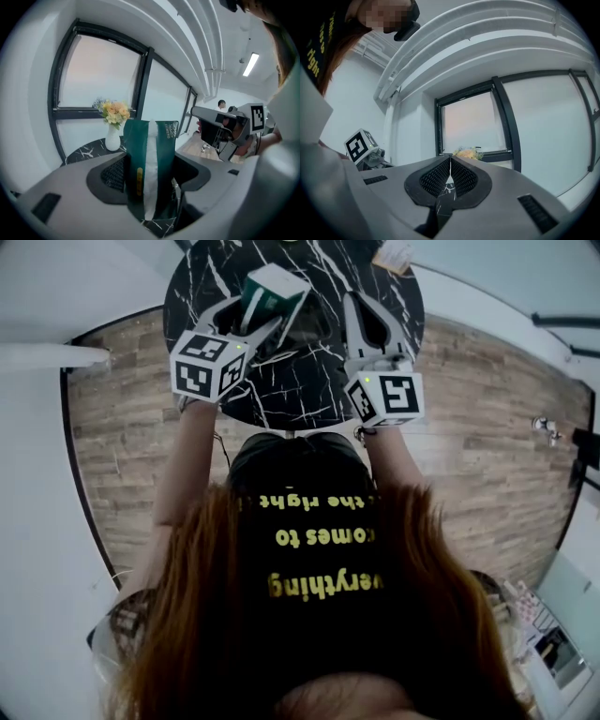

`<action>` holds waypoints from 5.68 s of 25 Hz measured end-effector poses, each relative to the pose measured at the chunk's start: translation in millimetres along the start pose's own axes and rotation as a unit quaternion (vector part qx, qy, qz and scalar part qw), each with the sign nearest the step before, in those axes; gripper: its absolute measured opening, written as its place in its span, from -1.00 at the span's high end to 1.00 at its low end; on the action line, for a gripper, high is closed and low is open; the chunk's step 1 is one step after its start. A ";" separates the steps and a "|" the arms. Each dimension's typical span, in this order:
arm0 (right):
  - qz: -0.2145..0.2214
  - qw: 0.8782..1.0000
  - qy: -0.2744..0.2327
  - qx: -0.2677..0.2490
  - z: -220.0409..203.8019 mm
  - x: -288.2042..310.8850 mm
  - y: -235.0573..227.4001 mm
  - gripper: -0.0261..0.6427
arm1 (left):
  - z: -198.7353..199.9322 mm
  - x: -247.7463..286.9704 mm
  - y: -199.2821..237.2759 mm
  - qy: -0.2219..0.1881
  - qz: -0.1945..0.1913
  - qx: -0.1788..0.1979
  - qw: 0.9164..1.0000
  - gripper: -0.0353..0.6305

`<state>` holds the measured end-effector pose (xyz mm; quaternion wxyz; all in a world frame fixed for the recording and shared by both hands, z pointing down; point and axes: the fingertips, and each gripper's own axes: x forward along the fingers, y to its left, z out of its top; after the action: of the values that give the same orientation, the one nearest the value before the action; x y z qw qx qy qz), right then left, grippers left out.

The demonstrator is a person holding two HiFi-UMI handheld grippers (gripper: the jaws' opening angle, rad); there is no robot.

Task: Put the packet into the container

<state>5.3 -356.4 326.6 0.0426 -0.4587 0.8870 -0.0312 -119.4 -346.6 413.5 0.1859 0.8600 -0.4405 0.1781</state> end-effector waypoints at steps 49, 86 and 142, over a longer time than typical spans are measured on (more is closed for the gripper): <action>-0.042 0.999 0.017 0.025 -19.4 -17.7 -49.1 0.87 | -149.2 132.2 7.9 0.423 -0.128 0.237 0.865 0.05; -0.032 0.999 0.023 0.030 -25.7 -19.7 -49.9 0.87 | -177.0 145.8 -13.6 0.426 -0.175 0.217 0.861 -0.19; 0.052 0.998 0.026 -0.003 -21.3 4.7 19.4 0.87 | 46.5 19.0 -12.2 -0.187 0.024 0.082 0.979 0.89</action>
<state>-15.4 -348.7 345.8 0.0196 -0.4112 0.9105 -0.0381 -92.3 -375.2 380.1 0.0244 0.8798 -0.4717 0.0539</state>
